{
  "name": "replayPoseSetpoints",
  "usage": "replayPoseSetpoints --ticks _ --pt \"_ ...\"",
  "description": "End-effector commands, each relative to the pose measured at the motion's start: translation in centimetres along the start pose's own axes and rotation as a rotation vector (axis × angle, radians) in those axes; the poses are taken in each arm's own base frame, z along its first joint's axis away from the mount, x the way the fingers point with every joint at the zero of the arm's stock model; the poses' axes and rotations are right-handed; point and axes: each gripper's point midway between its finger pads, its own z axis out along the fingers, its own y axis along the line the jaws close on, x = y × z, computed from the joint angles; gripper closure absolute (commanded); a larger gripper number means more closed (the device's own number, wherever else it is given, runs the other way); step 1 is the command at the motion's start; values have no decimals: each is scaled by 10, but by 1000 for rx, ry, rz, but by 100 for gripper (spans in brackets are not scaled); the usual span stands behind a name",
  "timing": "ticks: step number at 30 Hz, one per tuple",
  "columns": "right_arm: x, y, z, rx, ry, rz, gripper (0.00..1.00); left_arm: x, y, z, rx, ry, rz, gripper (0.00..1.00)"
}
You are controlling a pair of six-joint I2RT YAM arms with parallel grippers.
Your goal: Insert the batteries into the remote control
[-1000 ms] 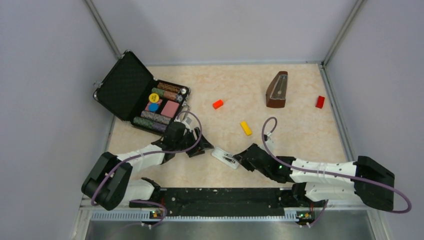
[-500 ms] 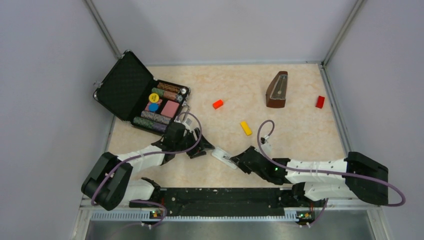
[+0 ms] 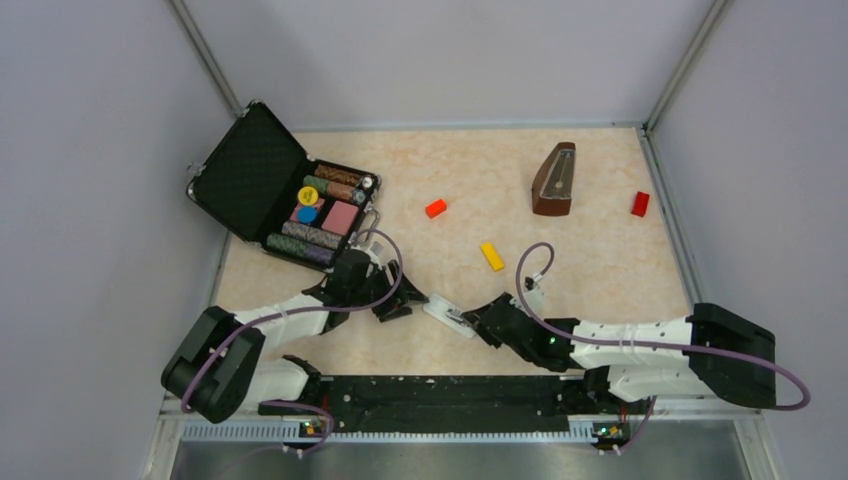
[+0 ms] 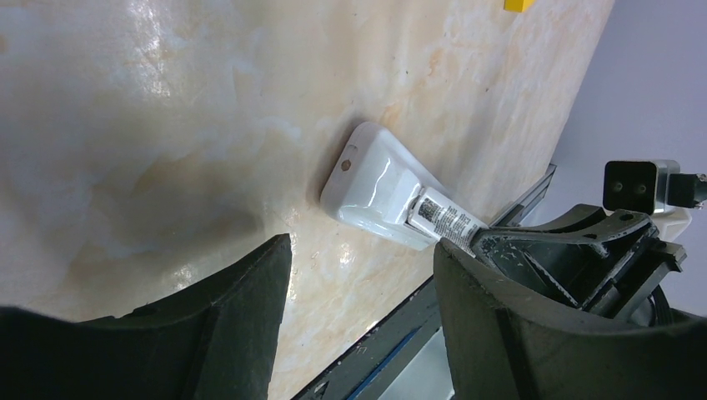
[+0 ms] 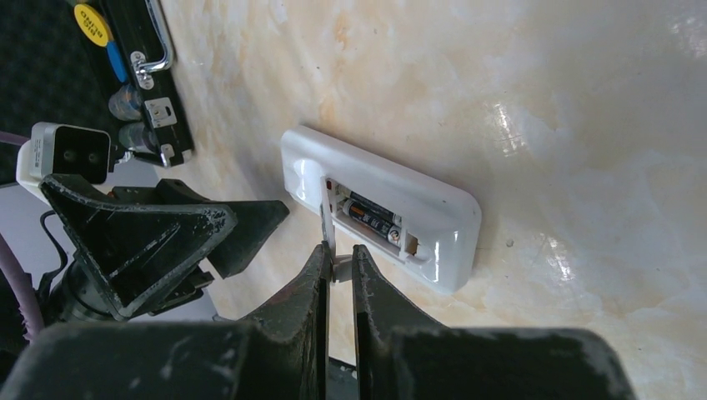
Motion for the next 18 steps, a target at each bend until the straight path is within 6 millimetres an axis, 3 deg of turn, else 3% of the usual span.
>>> replayPoseSetpoints --ticks 1,8,18 --pt "0 -2 1 -10 -18 14 100 -4 -13 -1 53 -19 29 33" --pt "8 -16 4 40 18 17 100 -4 -15 -2 58 -21 35 33" --pt "2 -33 -3 89 4 11 100 -5 -15 -2 55 -21 36 33"
